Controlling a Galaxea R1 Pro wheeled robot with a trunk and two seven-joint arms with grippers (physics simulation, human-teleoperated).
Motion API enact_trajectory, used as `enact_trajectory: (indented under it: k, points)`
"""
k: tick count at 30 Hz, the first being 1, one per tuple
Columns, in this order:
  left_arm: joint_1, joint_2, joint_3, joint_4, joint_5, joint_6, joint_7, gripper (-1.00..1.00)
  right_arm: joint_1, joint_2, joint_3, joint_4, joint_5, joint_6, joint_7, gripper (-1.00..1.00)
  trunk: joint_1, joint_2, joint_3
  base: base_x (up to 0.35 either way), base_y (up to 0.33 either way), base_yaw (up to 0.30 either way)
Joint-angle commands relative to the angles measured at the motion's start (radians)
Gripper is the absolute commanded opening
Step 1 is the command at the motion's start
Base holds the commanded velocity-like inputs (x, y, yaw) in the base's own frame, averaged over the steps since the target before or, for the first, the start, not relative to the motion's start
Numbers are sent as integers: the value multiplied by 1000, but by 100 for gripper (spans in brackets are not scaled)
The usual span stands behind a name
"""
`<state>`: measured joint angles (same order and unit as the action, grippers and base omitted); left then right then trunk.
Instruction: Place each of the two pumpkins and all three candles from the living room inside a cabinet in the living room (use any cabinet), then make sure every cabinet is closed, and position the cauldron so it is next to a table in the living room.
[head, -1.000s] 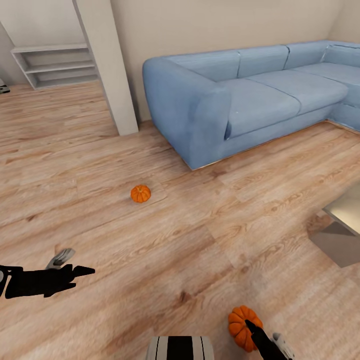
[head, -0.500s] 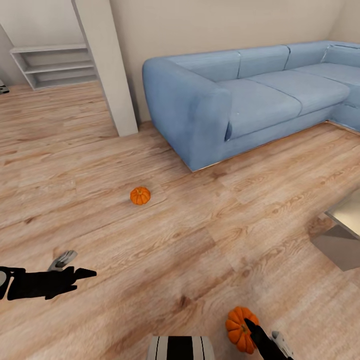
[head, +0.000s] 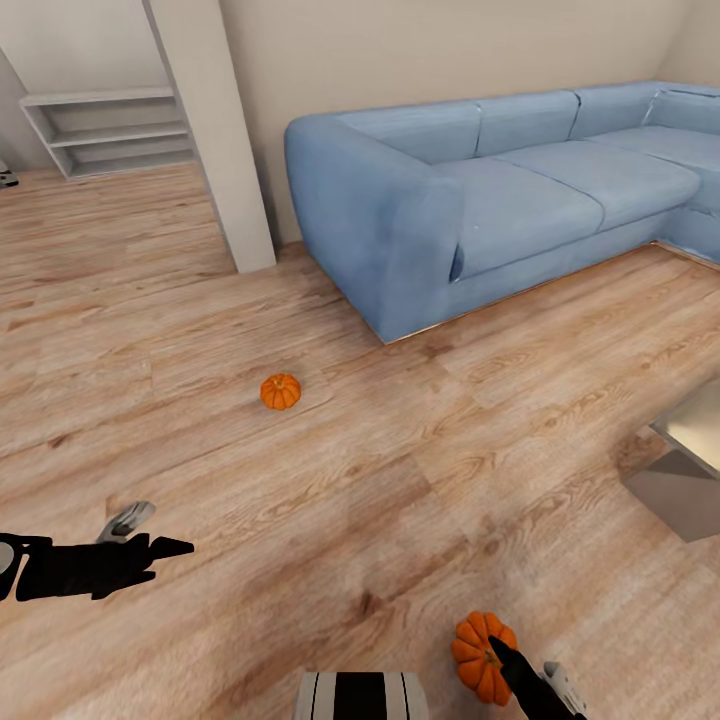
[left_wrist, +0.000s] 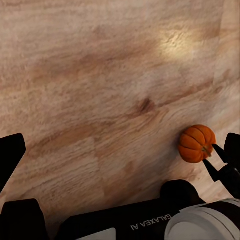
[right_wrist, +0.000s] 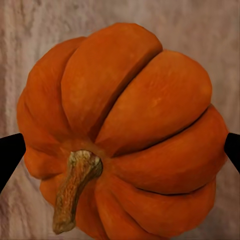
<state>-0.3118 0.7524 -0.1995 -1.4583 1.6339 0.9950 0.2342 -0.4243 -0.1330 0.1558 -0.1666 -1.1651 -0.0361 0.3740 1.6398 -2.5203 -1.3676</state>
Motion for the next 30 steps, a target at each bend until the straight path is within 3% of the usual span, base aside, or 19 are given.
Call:
enact_trajectory:
  k: [1, 22, 30]
  points:
    - [-1, 0, -1, -1, 11, 1, 10, 100, -1, 0, 8, 1, -8, -4, 3, 100, 0, 0, -1, 0, 0, 0]
    - [-1, -4, -1, -1, 12, 1, 10, 100, -1, 0, 8, 1, -9, -4, 3, 100, 5, -3, -47, 0, 0, 0]
    - [-1, -3, -2, -2, 12, 1, 10, 100, -1, 0, 8, 1, -9, -4, 3, 100, 5, -3, -47, 0, 0, 0]
